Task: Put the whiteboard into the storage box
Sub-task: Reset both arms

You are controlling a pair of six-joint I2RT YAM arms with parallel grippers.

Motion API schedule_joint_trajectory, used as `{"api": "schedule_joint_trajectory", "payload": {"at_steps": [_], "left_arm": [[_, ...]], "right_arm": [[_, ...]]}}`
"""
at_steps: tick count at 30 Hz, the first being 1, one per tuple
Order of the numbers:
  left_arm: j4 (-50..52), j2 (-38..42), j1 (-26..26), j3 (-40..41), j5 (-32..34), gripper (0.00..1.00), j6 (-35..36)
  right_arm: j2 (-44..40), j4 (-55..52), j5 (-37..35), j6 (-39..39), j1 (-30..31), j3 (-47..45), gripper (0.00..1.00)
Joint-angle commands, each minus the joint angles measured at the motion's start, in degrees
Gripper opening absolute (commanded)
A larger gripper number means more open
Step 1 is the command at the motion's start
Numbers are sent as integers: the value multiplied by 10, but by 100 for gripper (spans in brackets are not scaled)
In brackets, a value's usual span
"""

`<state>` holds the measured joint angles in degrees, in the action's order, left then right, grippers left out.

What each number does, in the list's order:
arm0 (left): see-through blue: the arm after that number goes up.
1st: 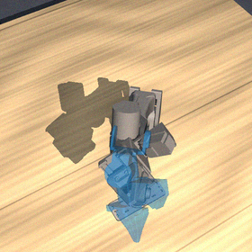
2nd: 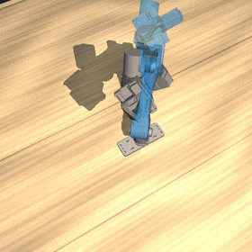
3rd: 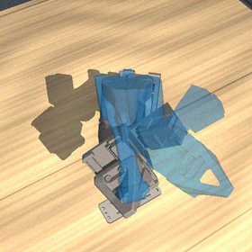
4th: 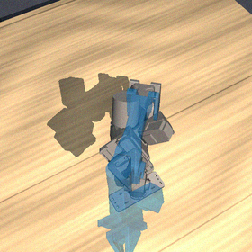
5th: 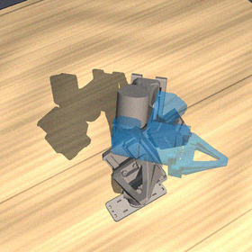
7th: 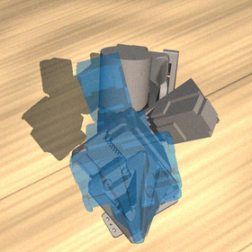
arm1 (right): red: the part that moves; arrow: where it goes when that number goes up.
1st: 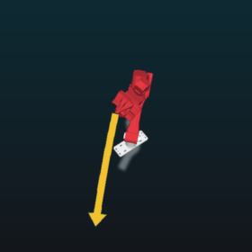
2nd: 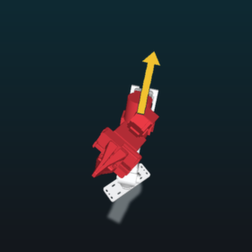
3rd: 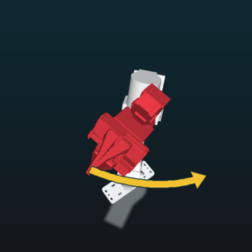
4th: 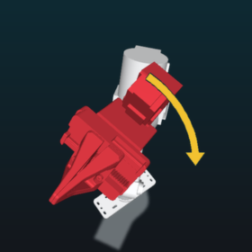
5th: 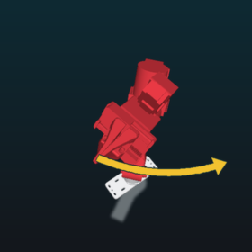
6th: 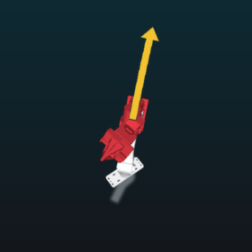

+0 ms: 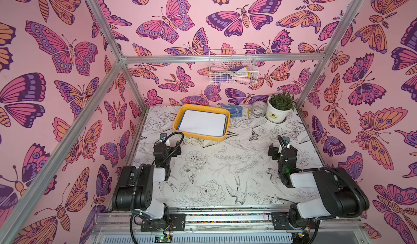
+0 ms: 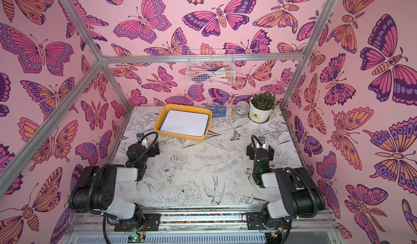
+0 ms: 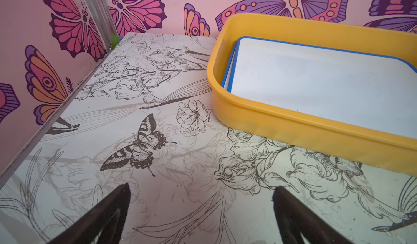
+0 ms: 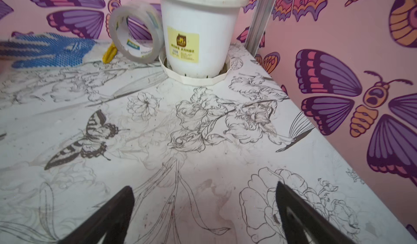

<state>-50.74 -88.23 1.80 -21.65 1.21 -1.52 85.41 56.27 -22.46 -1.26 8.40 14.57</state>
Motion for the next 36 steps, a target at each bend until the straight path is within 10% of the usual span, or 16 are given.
{"api": "schedule_joint_trajectory", "payload": {"at_steps": [1, 8, 36], "left_arm": [[-19, -5, -1, 8, -9, 100, 7], [-15, -5, -1, 6, -8, 100, 8], [-14, -5, -6, 5, -1, 100, 8]], "right_arm": [[16, 57, 36, 3, -19, 12, 99], [13, -111, 151, -26, -78, 92, 99], [14, -111, 153, -27, -78, 93, 99]]}}
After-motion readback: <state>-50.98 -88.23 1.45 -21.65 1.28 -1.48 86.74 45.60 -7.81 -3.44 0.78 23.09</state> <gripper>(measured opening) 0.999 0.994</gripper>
